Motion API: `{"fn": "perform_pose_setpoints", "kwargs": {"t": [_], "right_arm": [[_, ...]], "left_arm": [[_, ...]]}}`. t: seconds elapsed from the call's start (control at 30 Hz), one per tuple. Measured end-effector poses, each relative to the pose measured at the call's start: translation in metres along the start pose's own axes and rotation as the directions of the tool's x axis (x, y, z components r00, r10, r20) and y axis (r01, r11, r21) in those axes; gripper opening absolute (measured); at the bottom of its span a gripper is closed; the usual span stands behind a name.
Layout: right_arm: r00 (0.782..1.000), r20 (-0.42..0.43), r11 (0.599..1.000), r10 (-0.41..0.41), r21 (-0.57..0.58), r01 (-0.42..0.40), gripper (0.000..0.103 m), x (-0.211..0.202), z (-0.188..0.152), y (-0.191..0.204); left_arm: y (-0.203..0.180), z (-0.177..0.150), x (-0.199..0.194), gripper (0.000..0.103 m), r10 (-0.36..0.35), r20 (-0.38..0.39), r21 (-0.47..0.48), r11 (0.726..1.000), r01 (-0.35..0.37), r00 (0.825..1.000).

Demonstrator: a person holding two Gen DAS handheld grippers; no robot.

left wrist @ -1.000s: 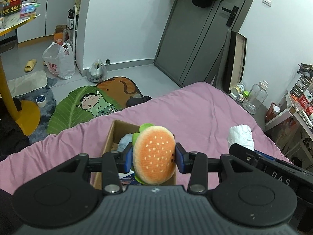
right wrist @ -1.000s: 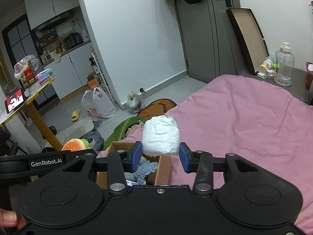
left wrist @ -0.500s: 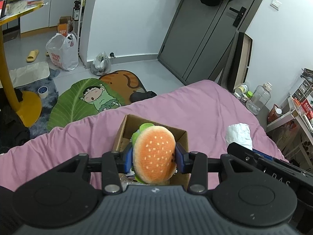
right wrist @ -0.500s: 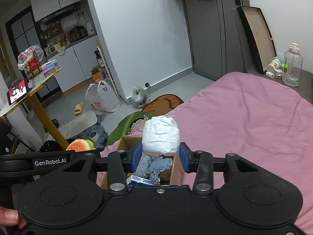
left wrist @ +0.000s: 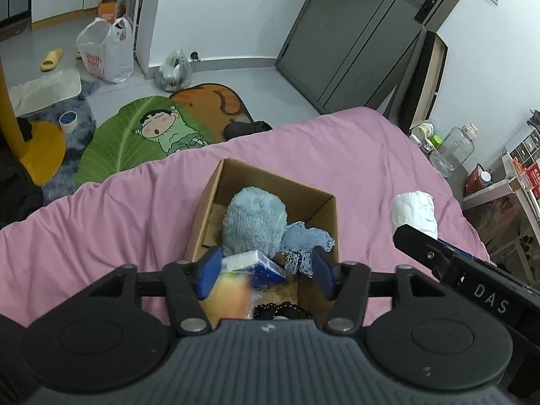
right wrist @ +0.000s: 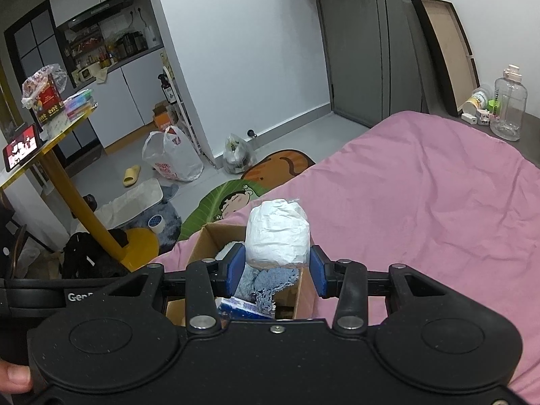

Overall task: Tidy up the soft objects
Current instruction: 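Release the burger plush and tissue wad into the box from both grippers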

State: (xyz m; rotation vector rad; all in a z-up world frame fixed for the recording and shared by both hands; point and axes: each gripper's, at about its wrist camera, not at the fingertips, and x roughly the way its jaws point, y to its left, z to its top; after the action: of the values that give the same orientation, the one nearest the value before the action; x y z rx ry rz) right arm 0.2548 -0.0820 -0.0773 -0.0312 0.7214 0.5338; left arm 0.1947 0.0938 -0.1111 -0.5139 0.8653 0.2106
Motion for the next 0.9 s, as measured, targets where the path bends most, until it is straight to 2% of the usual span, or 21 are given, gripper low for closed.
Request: {"fn": "perform_pose_setpoints", "kwargs": {"t": [0.57, 0.9], "right_arm": [[1.0, -0.024, 1.0, 0.015, -0.014, -0.016, 0.041, 0.024, 0.009, 0.016], [0.992, -0.128, 1.0, 0.021, -0.002, -0.022, 0.043, 0.055, -0.011, 0.017]], "left_arm": [[0.021, 0.018, 0.001, 0.071, 0.032, 0.029, -0.053, 0.998, -0.031, 0.999], [0.034, 0.02, 0.005, 0.071, 0.044, 0.027, -0.074, 0.996, -0.042, 0.999]]}}
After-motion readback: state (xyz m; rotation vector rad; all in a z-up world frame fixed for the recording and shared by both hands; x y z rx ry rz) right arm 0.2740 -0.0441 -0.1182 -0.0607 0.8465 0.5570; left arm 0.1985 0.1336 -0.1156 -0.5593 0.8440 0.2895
